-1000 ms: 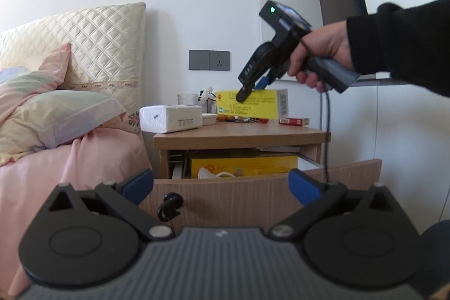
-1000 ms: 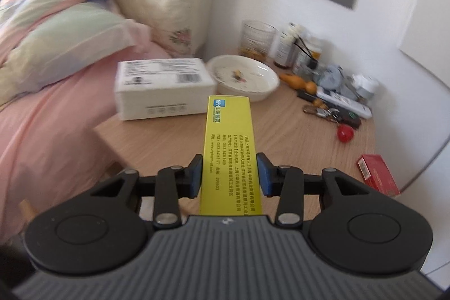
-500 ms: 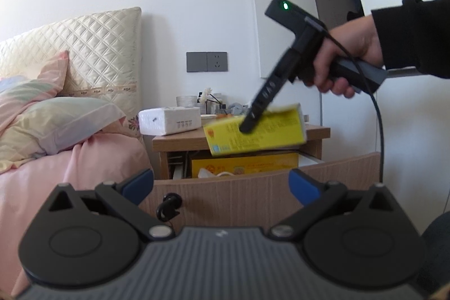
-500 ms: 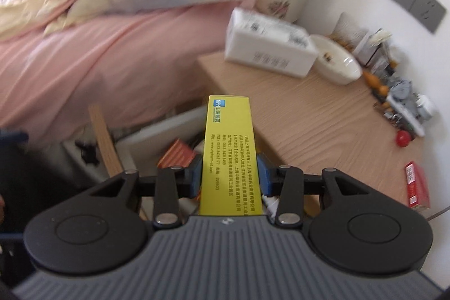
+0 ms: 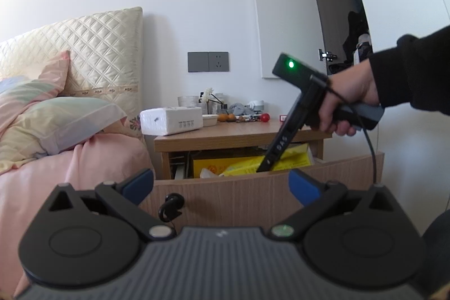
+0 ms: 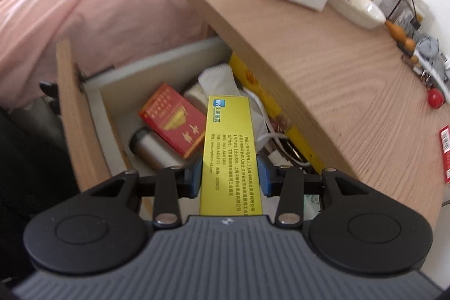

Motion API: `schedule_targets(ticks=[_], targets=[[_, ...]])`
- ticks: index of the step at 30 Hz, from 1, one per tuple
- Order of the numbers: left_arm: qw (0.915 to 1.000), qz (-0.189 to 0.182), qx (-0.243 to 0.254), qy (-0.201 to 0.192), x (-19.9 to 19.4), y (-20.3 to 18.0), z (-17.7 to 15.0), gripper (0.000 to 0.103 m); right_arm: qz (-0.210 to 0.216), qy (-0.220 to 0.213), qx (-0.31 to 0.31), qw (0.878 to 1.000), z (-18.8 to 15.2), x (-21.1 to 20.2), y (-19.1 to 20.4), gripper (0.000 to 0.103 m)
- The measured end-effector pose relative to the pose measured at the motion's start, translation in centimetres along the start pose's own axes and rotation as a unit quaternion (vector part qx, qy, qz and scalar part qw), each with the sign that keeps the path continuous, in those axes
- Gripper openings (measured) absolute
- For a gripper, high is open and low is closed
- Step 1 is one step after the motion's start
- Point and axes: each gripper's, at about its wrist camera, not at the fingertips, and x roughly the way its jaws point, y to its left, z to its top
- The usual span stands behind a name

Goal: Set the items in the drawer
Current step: 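Carry the yellow box over the open drawer and lower it in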

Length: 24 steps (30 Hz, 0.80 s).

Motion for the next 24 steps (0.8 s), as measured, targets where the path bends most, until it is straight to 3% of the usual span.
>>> schedule_targets(ticks=[9,19,21,23,24], targets=[[1.0,0.0,-0.005,0.001,0.0,0.4,0.0,0.103,0.019,0.041,0.008,0.999,-1.3,2.5,-0.7,0.043],[0.9999,0.0,-0.012,0.003,0.2,0.7,0.1,0.103,0.02,0.039,0.061,0.997,-2.0,1.5,-1.9,0.046],[0.9999,0.001,-0.016,0.004,0.2,0.8,0.1,0.103,0.018,0.035,0.072,0.997,-1.8,0.9,-2.1,0.053],[0.9999,0.0,-0.015,0.003,0.3,0.8,0.1,0.103,0.011,0.022,0.075,0.997,-1.6,-0.2,-2.0,0.072],[0.9999,0.0,-0.014,0.003,0.3,0.8,0.1,0.103,0.005,0.012,0.08,0.997,-1.6,-0.9,-1.9,0.077]])
